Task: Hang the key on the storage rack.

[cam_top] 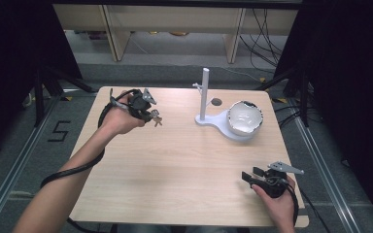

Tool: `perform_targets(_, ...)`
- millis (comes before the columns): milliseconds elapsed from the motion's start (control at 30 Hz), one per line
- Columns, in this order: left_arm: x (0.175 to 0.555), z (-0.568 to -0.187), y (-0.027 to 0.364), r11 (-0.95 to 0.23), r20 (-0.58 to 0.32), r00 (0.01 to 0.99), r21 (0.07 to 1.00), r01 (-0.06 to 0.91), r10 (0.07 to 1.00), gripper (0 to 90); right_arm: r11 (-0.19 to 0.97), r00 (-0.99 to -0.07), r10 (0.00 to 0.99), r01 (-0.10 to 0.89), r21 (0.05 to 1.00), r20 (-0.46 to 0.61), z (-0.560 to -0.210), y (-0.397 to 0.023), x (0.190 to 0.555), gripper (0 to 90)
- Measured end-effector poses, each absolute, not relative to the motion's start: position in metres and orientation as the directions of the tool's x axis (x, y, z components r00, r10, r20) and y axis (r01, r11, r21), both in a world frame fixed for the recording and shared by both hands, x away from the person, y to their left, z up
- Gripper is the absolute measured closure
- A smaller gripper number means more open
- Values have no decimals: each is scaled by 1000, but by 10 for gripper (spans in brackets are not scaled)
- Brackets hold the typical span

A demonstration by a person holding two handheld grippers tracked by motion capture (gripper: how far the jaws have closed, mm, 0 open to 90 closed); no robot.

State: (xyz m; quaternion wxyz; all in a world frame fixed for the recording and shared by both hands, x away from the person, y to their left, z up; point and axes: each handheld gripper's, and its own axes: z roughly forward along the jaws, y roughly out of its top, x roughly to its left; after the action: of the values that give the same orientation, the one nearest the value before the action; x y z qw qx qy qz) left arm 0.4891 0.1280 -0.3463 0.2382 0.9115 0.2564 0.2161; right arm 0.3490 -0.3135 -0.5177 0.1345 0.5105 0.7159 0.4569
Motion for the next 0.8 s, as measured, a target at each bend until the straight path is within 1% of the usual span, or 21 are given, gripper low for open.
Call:
perform_targets(100, 491, -344, 125, -762, 278, 779, 539, 358, 563, 812, 58, -440, 855, 608, 791, 275, -518, -313, 349, 390)
perform_targets(267, 494, -340, 116, -751, 288, 775, 570, 333, 562, 812, 61, -438, 856, 613, 788, 275, -518, -313, 349, 390)
perform_targets(500, 496, -334, 107, -750, 292, 780, 582, 314, 554, 811, 59, -442, 853, 609, 791, 277, -518, -313, 350, 390)
perform_targets(567, 497, -331, 103, -747, 293, 781, 590, 306, 551, 811, 60, -442, 853, 609, 791, 276, -518, -313, 350, 389)
perform_targets(600, 499, -328, 98, -733, 288, 776, 610, 303, 561, 811, 60, -443, 853, 609, 791, 276, -518, -313, 350, 390)
perform_targets(800, 506, -323, 86, -729, 296, 779, 625, 279, 552, 811, 63, -439, 857, 609, 791, 269, -518, -314, 349, 389)
